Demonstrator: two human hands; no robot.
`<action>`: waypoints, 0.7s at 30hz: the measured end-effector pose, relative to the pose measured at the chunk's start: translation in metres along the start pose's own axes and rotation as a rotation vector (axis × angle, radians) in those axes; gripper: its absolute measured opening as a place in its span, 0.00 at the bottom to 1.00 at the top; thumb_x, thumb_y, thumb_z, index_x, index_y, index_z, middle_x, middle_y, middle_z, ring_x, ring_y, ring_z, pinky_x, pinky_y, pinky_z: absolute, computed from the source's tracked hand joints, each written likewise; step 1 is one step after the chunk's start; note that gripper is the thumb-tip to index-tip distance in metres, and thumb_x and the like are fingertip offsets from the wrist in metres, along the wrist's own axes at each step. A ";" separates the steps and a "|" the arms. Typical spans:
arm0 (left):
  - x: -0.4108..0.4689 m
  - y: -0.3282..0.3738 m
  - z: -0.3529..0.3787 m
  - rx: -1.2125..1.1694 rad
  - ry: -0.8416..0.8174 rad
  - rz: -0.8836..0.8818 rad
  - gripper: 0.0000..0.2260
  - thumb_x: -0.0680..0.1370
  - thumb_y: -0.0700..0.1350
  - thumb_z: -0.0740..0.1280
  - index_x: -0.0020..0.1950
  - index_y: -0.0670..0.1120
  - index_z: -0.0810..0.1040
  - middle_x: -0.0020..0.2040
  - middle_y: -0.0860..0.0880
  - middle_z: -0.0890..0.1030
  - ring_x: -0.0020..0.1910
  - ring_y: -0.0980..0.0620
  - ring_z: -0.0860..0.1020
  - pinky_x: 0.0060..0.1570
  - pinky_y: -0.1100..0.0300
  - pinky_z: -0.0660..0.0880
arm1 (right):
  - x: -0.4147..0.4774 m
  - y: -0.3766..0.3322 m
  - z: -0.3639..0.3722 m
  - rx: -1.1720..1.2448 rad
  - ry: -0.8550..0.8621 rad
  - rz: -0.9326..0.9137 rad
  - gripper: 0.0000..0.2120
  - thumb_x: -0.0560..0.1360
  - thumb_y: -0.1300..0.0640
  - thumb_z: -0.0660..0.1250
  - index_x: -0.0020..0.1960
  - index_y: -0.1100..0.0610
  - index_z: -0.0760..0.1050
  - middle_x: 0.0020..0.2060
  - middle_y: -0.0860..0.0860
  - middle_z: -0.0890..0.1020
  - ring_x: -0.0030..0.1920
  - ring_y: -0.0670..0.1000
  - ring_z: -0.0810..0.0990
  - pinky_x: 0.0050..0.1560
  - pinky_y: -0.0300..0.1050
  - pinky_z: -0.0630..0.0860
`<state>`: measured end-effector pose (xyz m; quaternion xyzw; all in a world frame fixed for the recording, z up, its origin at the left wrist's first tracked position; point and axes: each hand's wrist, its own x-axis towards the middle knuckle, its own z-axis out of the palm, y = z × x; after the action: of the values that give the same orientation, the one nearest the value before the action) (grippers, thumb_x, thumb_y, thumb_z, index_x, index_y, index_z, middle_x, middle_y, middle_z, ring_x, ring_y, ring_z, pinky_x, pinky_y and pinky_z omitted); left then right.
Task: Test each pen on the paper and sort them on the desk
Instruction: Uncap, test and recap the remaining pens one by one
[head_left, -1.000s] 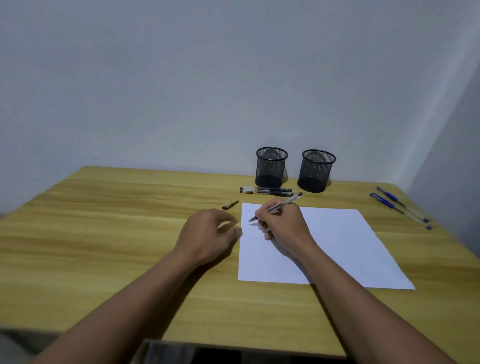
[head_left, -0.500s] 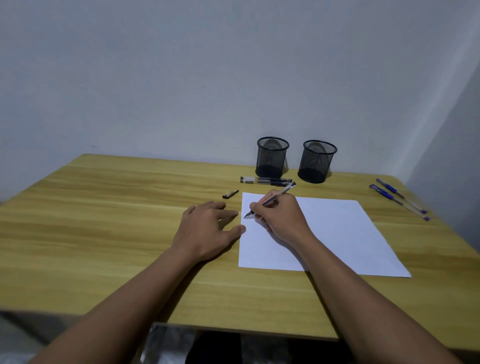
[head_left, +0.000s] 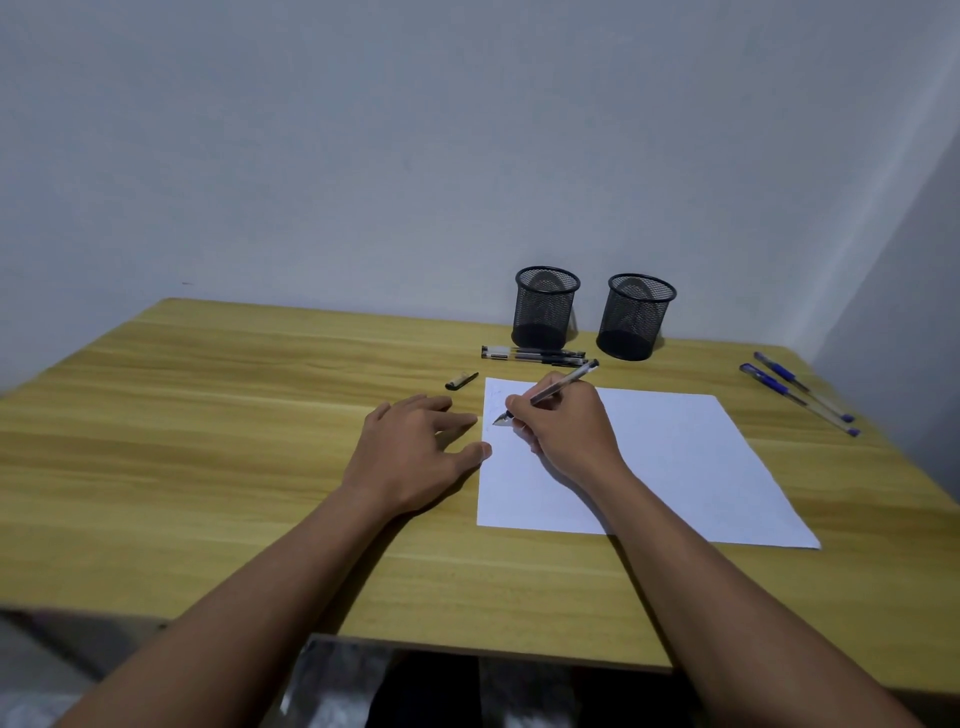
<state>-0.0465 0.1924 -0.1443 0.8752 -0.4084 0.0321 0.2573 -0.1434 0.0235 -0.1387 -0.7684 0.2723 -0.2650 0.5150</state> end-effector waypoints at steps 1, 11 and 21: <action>0.000 0.000 0.000 -0.001 0.001 -0.001 0.25 0.71 0.69 0.63 0.65 0.62 0.78 0.73 0.55 0.73 0.74 0.54 0.65 0.72 0.44 0.61 | 0.000 0.000 0.000 0.002 0.002 0.003 0.06 0.75 0.55 0.74 0.44 0.57 0.80 0.33 0.55 0.84 0.33 0.52 0.83 0.34 0.46 0.79; -0.001 0.001 0.000 -0.011 0.004 -0.002 0.25 0.71 0.69 0.63 0.64 0.62 0.79 0.72 0.55 0.73 0.74 0.55 0.66 0.72 0.44 0.61 | 0.000 -0.002 -0.003 0.007 0.019 0.017 0.06 0.75 0.58 0.73 0.43 0.59 0.79 0.29 0.54 0.83 0.29 0.51 0.80 0.31 0.44 0.76; -0.002 0.003 -0.002 -0.012 0.028 -0.002 0.23 0.72 0.67 0.66 0.64 0.61 0.80 0.72 0.54 0.74 0.73 0.55 0.67 0.71 0.47 0.62 | -0.003 -0.005 -0.005 -0.041 0.063 0.026 0.07 0.76 0.58 0.72 0.40 0.58 0.79 0.30 0.54 0.84 0.27 0.50 0.79 0.32 0.43 0.77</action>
<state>-0.0499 0.1931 -0.1420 0.8735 -0.4041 0.0414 0.2684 -0.1484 0.0237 -0.1326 -0.7664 0.3039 -0.2769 0.4936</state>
